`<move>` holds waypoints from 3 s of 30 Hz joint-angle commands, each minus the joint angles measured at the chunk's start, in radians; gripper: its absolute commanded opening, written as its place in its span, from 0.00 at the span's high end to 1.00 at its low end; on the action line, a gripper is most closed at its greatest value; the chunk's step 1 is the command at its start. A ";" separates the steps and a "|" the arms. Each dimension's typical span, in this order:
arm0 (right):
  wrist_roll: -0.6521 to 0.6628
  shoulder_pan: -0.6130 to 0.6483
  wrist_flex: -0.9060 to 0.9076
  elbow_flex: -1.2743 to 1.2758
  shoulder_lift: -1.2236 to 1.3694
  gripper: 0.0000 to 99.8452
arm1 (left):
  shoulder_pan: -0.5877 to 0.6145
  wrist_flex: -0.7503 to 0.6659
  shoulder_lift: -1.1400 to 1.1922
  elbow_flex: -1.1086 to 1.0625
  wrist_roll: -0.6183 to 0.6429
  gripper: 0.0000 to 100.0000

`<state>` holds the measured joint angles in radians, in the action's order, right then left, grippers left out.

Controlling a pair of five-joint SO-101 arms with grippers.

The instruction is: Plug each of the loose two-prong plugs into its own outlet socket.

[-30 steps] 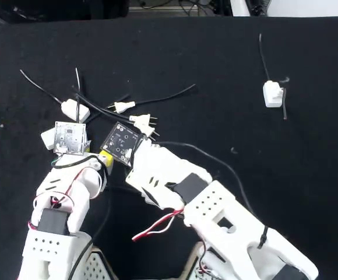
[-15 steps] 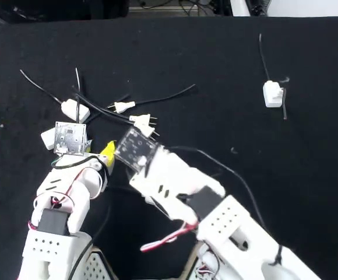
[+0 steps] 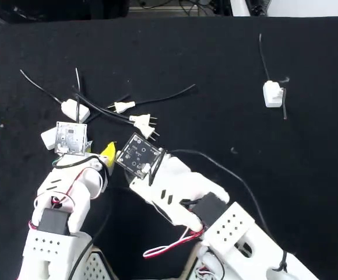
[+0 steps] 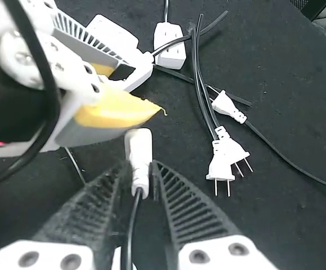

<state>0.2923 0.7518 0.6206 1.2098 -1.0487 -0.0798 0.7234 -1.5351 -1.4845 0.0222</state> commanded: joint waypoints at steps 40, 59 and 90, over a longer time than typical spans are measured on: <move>-0.006 0.014 0.009 -0.045 -0.041 0.99 | -0.015 -0.002 0.011 -0.005 -0.003 0.82; -0.012 -0.201 0.216 -0.265 0.022 0.99 | 0.203 -0.002 0.009 0.010 0.061 0.82; 0.318 -0.075 0.767 -0.257 0.165 0.99 | 0.193 -0.002 0.009 0.001 0.061 0.82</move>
<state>0.5562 0.6644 1.3679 0.9582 -0.8554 0.1135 0.7250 -1.5198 -1.5044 0.0775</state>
